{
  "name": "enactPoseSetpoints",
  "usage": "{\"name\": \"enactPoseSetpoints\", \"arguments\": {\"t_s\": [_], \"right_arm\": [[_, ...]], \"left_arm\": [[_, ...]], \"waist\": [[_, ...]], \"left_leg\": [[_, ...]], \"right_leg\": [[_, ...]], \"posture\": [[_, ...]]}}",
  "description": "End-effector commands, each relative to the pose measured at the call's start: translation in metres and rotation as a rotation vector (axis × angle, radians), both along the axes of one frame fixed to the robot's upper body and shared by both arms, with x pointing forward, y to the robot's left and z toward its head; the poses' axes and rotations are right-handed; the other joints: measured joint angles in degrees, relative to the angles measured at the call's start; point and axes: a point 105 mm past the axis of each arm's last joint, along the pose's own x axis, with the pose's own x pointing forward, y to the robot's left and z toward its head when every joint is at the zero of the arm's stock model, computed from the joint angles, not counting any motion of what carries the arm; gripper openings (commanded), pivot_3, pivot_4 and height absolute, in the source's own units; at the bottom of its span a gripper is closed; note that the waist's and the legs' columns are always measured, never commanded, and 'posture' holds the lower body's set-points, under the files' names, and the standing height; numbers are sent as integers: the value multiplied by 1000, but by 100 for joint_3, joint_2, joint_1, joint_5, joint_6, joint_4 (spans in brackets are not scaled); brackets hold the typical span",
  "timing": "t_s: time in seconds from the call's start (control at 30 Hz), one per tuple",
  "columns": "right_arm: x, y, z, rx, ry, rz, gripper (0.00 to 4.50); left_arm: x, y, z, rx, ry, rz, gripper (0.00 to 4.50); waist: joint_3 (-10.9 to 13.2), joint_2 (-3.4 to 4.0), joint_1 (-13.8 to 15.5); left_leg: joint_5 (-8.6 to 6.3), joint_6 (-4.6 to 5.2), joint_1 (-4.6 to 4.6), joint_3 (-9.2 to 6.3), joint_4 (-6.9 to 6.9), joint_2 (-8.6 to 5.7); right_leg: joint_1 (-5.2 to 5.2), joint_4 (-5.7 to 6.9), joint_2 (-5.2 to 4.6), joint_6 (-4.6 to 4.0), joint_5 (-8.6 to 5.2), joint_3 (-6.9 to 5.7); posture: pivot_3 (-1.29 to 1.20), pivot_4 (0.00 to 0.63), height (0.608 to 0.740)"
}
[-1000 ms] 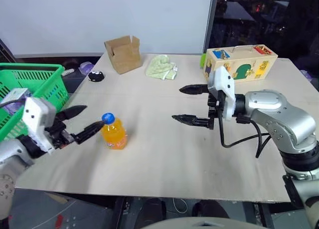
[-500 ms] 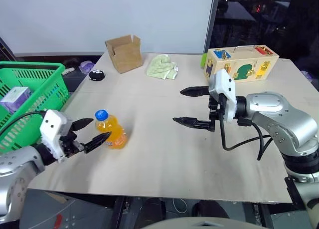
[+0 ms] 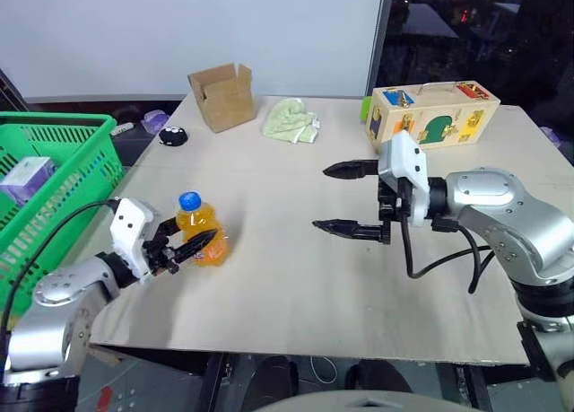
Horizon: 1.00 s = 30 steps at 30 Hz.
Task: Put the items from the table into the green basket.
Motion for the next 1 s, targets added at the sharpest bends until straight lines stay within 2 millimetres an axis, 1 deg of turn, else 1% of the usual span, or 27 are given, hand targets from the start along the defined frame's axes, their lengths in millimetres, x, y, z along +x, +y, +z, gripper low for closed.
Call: {"name": "enactPoseSetpoints", "arguments": {"t_s": [0.03,0.1,0.13,0.23,0.3,0.33,0.4,0.53,0.57,0.63,0.67,0.7,0.77,0.83,0.9,1.0], "right_arm": [[-9,10,19,33,-65,76,4500],[-7,17,30,52,-46,103,4500],[-4,21,38,59,-39,113,4500],[2,32,53,65,-39,134,4500],[7,44,63,64,-54,155,4500],[6,49,68,71,-42,185,4500],[4,56,75,79,-14,223,4500],[10,64,87,83,16,226,4500],[11,66,92,96,16,225,4500],[12,70,100,123,15,232,4500],[11,71,103,135,14,238,4500],[10,72,105,142,14,243,4500],[9,74,108,147,13,248,4500],[9,75,108,147,14,245,4500],[10,75,108,139,4,233,4500],[13,73,107,133,-4,209,4500]], "left_arm": [[0,5,9,-48,-32,26,2256],[-1,13,24,-84,-70,54,2256],[-1,19,35,-97,-96,77,2256],[1,34,62,-115,-162,140,2256],[4,51,91,-114,-247,209,2256],[5,60,108,-107,-292,254,2256],[5,72,132,-110,-345,311,2256],[-2,103,162,-81,-404,432,2256],[-5,114,169,-65,-415,467,2256],[-13,140,178,-29,-422,556,2256],[-17,159,182,7,-415,640,2256],[-22,177,184,36,-390,721,2256],[-29,203,187,79,-363,823,2256],[-34,223,192,88,-362,892,2256],[-37,239,193,112,-345,947,2256],[-36,253,189,121,-322,984,2256]], "waist": [[1,1,-17],[3,3,-55],[9,-1,-98],[2,-24,-115],[6,-40,-93],[9,-42,-76],[12,-49,-27],[13,-48,101],[13,-48,131],[13,-48,165],[14,-48,213],[15,-50,245],[23,-65,266],[25,-70,312],[25,-82,362],[23,-92,451]], "left_leg": [[0,0,0,0,0,0],[0,0,-1,0,1,1],[0,0,-5,-2,2,1],[1,0,-12,-10,5,4],[0,0,-20,-22,4,3],[0,0,-24,-27,4,2],[0,0,-26,-31,4,0],[-1,0,-25,-26,-11,-9],[-1,1,-25,-24,-13,-10],[-2,1,-25,-22,-14,-8],[-2,1,-25,-21,-14,-8],[-1,0,-26,-26,-15,-4],[-1,-2,-27,-31,-15,-2],[-2,-3,-27,-33,-16,1],[-3,-4,-31,-29,-16,-1],[-17,-28,-36,-27,-16,-6]], "right_leg": [[0,1,0,0,0,0],[-1,2,0,0,0,0],[-2,2,1,1,1,-1],[-5,1,3,1,1,-7],[-6,-1,4,0,1,-17],[-7,-1,4,0,1,-21],[-9,0,5,0,1,-24],[-9,-5,3,2,1,-23],[-10,-6,2,2,1,-23],[-12,-6,1,2,1,-23],[-13,-5,1,1,1,-23],[-15,-4,1,0,0,-30],[-18,-3,3,-2,-1,-34],[-19,-4,1,-6,-3,-39],[-25,-8,-11,-5,-3,-41],[-25,-15,-29,-4,-2,-51]], "posture": [[10,0,740],[22,0,740],[39,0,740],[78,0,740],[135,0,740],[158,0,740],[180,0,740],[235,0,740],[235,0,740],[249,0,740],[256,0,740],[258,0,740],[259,0,740],[259,0,740],[244,0,740],[229,0,740]]}}
